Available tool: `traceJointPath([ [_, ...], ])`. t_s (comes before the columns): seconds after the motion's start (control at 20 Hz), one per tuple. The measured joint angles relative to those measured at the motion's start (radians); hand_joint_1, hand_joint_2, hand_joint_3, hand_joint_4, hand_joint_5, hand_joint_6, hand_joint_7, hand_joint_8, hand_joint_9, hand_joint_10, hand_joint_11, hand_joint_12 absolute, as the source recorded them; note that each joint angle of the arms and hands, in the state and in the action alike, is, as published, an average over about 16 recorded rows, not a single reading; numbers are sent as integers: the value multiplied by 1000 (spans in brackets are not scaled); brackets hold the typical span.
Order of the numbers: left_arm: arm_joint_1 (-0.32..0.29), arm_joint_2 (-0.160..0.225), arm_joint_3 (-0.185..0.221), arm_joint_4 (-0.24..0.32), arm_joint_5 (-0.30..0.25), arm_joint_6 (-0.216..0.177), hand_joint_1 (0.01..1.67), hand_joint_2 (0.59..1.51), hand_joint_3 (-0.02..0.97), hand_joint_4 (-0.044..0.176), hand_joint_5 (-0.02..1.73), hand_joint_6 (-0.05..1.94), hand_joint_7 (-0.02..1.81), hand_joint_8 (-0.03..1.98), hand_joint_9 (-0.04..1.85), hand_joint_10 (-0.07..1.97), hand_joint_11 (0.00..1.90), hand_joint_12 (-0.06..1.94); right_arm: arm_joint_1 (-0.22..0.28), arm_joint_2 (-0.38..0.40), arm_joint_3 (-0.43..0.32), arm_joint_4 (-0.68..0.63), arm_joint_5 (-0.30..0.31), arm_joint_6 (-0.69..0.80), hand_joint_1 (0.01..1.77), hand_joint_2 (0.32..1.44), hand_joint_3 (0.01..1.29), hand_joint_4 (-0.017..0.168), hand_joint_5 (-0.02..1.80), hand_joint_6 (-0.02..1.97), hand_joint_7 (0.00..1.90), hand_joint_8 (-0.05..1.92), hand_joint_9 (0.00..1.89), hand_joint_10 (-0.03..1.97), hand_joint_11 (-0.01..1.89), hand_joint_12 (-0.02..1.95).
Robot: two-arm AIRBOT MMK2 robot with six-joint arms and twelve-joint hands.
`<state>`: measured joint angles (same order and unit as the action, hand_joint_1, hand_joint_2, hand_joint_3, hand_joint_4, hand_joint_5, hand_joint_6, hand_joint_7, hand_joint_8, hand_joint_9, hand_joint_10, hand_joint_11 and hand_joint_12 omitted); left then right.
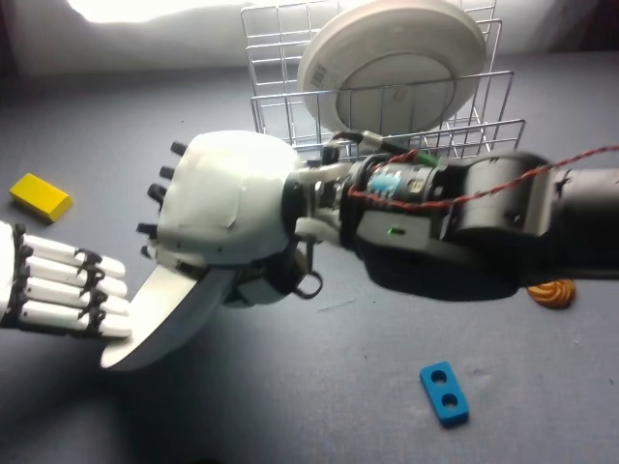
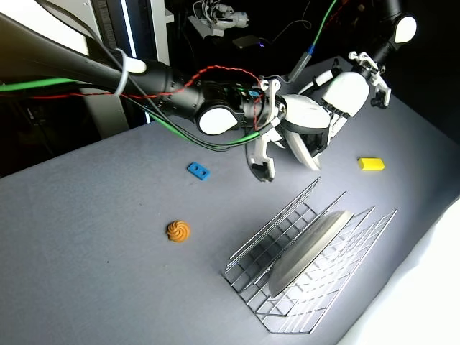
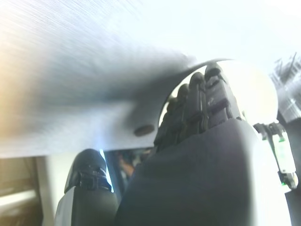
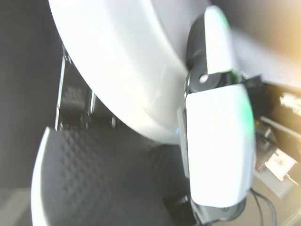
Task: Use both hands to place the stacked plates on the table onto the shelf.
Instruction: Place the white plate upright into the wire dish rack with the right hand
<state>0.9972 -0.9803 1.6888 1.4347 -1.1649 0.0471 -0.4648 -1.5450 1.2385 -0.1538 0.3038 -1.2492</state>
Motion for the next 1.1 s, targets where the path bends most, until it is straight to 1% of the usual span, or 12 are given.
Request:
traceJointPath([
  [0.15,-40,6,-1,18,2,-23,17,1127,13,-5,-10,-22,16,0,19,6,16,11,37,74,-76,33,-38,0,1117,1006,16,-7,983,796,1087,885,1244,511,1015,1221],
  [0.3,-80,13,0,31,3,-46,17,1127,13,-2,-7,-13,17,-1,19,6,16,11,82,153,-151,83,-76,0,1123,1002,16,-7,1002,787,1102,894,1243,559,1025,1244],
  [0.5,-122,26,2,43,5,-71,17,1127,13,2,-1,0,17,-1,18,5,17,11,151,262,-244,184,-125,-2,1134,999,16,-7,1021,771,1114,889,1234,599,1019,1276],
  [0.65,-142,33,3,50,10,-84,17,1126,12,5,3,9,15,-2,18,5,18,11,195,337,-304,268,-158,6,1144,996,16,-7,1033,761,1122,882,1229,620,1013,1290],
  [0.9,-160,39,5,48,16,-99,16,1126,12,6,8,14,14,-2,17,5,20,12,243,433,-367,370,-173,36,1160,995,16,-7,1040,754,1122,887,1216,634,999,1293],
  [1.1,-165,41,7,45,20,-107,16,1126,12,6,10,14,12,-2,17,5,21,12,257,477,-392,399,-164,36,1171,994,16,-6,1041,755,1123,886,1210,625,985,1279],
])
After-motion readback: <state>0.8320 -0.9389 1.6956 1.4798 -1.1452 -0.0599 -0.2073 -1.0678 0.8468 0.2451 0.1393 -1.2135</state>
